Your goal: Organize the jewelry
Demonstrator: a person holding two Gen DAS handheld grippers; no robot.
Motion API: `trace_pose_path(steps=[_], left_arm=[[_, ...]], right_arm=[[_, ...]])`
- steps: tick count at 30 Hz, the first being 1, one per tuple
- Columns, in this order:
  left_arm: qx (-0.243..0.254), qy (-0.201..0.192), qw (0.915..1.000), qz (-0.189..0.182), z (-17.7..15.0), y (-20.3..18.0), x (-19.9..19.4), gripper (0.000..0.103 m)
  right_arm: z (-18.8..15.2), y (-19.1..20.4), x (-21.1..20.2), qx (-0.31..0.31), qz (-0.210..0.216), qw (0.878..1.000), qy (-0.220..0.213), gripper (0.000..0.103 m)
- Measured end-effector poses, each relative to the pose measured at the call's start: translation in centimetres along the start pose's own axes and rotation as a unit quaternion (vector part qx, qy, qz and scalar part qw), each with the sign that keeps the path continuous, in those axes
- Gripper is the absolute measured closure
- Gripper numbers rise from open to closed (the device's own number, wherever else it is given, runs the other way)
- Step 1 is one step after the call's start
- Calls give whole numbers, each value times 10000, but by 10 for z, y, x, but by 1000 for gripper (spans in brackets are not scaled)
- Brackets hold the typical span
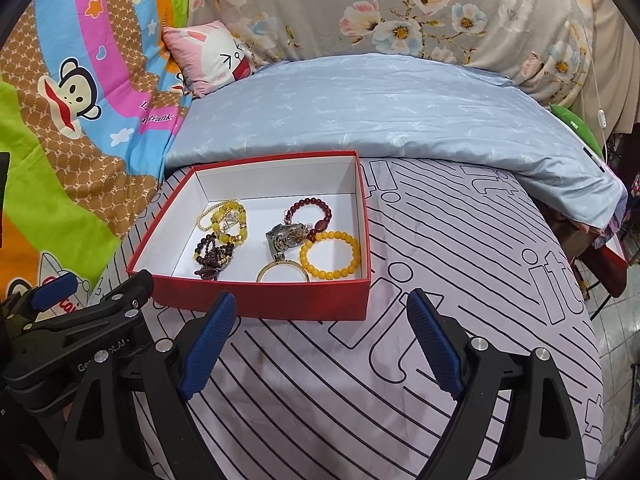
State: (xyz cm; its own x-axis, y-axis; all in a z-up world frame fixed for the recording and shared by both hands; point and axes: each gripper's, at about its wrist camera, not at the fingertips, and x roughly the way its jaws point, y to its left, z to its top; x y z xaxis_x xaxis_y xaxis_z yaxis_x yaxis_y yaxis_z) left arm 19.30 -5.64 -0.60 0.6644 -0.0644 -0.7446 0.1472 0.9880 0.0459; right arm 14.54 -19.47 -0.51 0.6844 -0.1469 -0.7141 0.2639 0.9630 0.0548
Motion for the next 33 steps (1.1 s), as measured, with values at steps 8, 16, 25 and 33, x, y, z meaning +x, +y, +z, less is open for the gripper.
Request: trace_pose_path(steps=[8,16,25,33], left_arm=[[-5,53,10000,-31,-4,-2,-3,11],[-19,55,10000,-39,-5,-2,-5,11],[-25,32,10000,-57,-5,-1,-8,11],[-32,26,10000,-64,-5,-1,-11,11]], right_arm=[[-4,-4,-5,26,16,10000,-2,19],[-6,-5,-8,11,5,10000,-21,19],[-5,-6,-11,34,30,10000,-38,19],[-5,-7,-13,43,42,10000,-45,19]])
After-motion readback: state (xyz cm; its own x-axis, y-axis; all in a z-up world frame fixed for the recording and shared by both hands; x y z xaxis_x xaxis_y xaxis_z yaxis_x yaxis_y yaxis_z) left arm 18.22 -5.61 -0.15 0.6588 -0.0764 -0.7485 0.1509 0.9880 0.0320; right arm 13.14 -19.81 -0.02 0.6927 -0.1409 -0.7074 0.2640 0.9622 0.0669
